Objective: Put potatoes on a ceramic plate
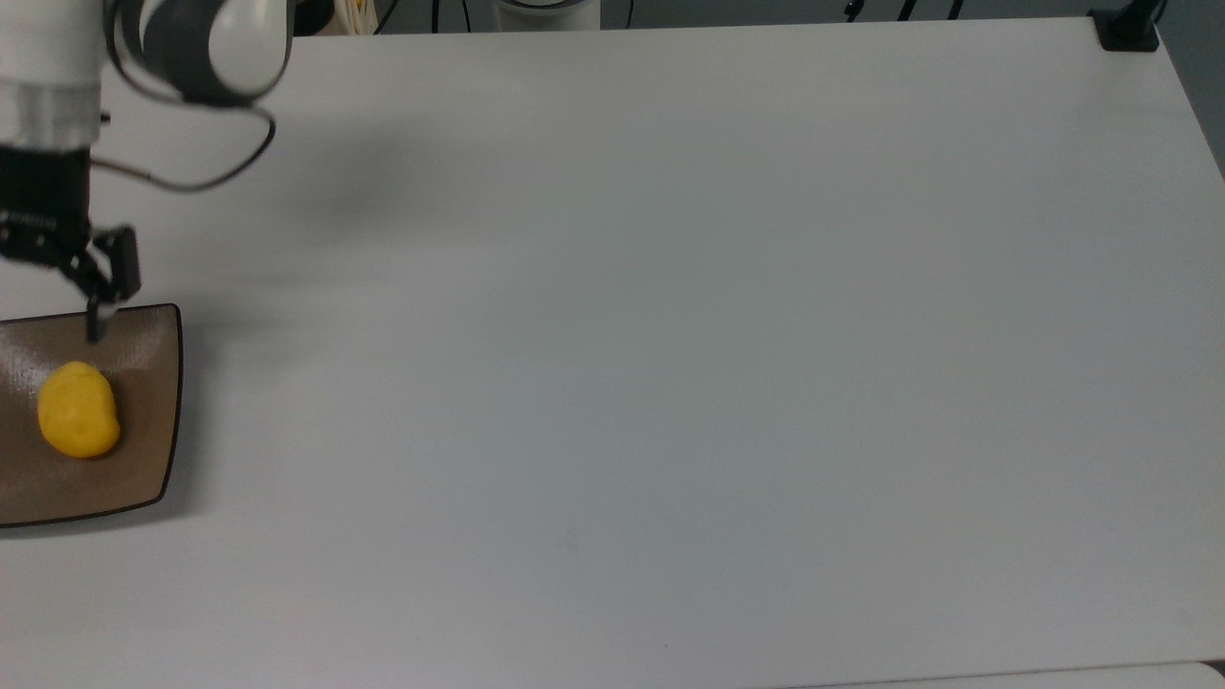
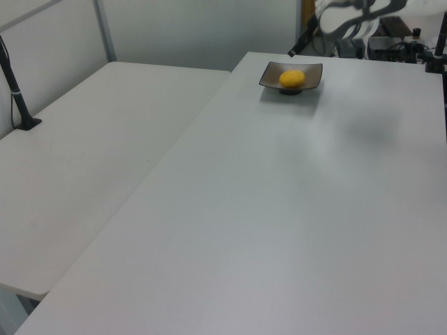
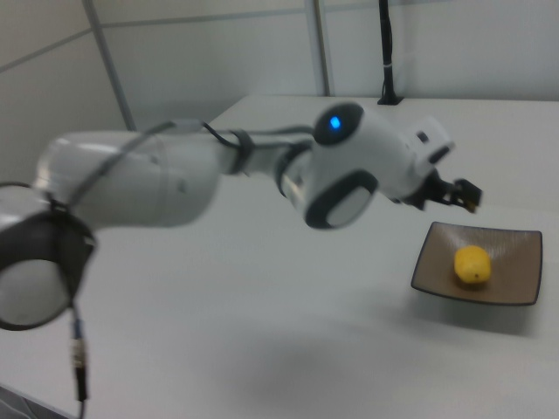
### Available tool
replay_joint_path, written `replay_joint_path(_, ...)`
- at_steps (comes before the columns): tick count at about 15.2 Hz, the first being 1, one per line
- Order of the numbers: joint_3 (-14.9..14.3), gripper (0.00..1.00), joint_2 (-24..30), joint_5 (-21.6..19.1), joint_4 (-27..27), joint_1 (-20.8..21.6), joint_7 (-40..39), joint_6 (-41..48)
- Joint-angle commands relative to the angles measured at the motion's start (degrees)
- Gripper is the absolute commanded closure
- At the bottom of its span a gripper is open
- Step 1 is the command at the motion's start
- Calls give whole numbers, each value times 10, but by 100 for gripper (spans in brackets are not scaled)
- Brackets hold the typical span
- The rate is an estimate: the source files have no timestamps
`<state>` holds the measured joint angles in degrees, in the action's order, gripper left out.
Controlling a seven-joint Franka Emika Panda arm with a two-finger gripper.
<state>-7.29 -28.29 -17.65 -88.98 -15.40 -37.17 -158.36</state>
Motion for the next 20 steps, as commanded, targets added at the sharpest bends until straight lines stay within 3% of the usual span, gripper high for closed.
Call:
replay_joint_path(1, -20, 0, 179, 0, -104, 16, 25, 182)
replay_joint_path(4, -53, 0, 271, 5, -95, 45, 56, 403)
replay_joint_path(6, -53, 0, 309, 14, -83, 49, 78, 509)
replay_joint_path(11, -38, 0, 376, 71, -68, 121, 283, 682)
replay_joint_path(16, 29, 0, 369, 148, -70, 164, 387, 687)
replay_joint_path(18, 57, 0, 358, 161, -73, 164, 401, 655)
replay_joint_path(20, 60, 0, 351, 162, -86, 168, 407, 612)
